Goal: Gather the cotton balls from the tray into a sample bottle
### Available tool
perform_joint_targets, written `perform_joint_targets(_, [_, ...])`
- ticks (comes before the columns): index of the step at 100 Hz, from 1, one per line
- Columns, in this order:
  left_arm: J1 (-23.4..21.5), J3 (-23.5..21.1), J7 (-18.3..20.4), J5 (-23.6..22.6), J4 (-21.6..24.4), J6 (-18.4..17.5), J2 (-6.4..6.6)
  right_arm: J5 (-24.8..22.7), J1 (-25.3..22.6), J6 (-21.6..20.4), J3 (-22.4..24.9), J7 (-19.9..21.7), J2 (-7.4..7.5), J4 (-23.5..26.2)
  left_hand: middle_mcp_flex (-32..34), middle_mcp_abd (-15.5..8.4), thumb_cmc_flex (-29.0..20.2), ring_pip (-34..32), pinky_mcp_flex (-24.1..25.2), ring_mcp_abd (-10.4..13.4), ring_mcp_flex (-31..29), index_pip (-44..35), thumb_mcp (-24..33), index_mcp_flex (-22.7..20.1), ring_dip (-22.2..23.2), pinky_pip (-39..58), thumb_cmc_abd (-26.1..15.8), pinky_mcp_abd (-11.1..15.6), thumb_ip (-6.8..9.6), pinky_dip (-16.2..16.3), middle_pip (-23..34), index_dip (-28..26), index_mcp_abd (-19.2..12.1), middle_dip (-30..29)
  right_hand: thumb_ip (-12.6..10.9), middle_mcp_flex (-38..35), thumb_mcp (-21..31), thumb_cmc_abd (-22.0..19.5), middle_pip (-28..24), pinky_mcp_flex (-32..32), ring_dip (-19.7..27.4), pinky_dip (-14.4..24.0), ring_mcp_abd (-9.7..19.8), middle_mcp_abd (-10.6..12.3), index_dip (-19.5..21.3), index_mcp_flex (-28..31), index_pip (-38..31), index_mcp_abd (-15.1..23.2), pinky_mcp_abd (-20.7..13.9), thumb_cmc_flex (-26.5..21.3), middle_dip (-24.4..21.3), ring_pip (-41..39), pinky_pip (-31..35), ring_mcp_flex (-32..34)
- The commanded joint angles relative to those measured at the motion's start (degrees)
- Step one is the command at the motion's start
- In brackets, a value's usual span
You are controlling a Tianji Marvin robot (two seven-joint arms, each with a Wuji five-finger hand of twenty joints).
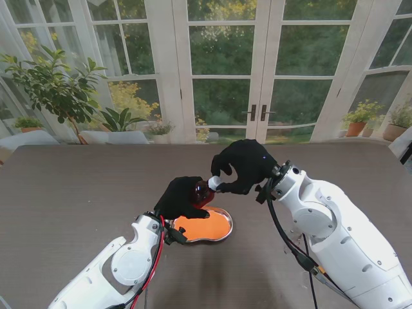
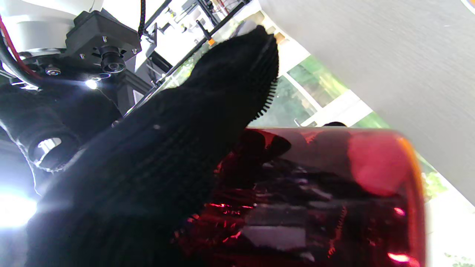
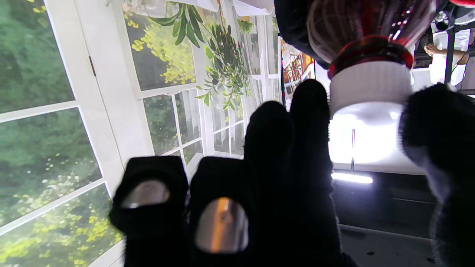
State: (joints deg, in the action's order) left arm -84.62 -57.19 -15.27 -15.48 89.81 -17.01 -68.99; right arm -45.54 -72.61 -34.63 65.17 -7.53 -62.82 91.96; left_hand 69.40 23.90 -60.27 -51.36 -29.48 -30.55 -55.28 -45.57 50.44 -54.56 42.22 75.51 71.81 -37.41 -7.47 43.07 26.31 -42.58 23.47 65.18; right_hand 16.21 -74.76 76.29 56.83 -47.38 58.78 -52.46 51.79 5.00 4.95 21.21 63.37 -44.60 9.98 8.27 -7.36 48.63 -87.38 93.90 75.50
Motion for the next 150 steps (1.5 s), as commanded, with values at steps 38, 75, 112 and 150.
perform_joint_targets(38, [0.3,0.4,1.3,0.3,0.3,-0.1,-0.33,-3.4,-1.0,3.3,-0.5,-1.7,-0.24,1.2,2.1,-0.4,-2.5,-1.3,-0.2,-4.3,-2.3,-7.3,5.3,-4.7,0.2,1.8,-44.7,1.2,-1.11,0.2,0.2,-1.8,-8.2,0.8,-4.8,-7.9,-9.6,-21.2,-2.3,2.2,-2.1,0.2,-0.3,-1.7,2.3,6.7,-1.0,-4.3,3.5,4.2,1.3,-5.4,4.4,0.0])
perform_joint_targets(75, [0.4,0.6,1.1,0.4,0.2,0.0,-0.41,-0.7,-2.7,3.3,0.8,-1.3,-0.52,2.4,2.0,-0.4,-2.5,-1.3,-0.2,-4.3,-2.3,-7.3,5.2,-4.7,0.2,1.8,-44.8,1.2,-1.09,0.2,0.1,-1.8,-8.2,0.8,-3.4,16.9,-5.7,-8.5,11.3,-8.4,13.7,-0.8,-4.9,-4.6,4.4,-18.9,8.0,-2.5,2.9,5.6,-8.0,33.1,-9.4,-0.3])
perform_joint_targets(112, [0.9,0.9,0.5,0.5,-0.2,-0.3,-0.66,1.2,-3.9,0.5,-0.1,-1.3,-0.75,2.0,2.1,-0.4,-2.6,-1.3,-0.2,-4.4,-2.3,-7.3,5.2,-4.7,0.2,1.8,-44.7,1.2,-1.07,0.2,0.2,-1.8,-8.0,0.8,-1.8,20.2,1.9,10.6,9.4,-5.9,14.2,-2.8,-6.0,-5.8,5.7,-20.3,-2.9,-3.4,3.1,-2.0,-13.8,43.7,-16.1,-0.3])
perform_joint_targets(150, [1.1,0.9,0.1,0.4,-0.3,-0.5,-0.76,-0.6,-3.2,1.0,-2.7,-6.5,-1.56,-0.7,2.1,-0.4,-2.5,-1.3,-0.2,-4.3,-2.2,-7.3,5.3,-4.7,0.2,1.8,-44.7,1.2,-1.09,0.2,0.2,-1.8,-8.1,0.8,-2.6,9.0,3.9,7.6,8.3,1.6,12.8,-3.3,-4.4,-6.5,6.9,-14.5,-8.8,-3.9,3.9,-7.9,-13.9,30.0,-12.3,0.1])
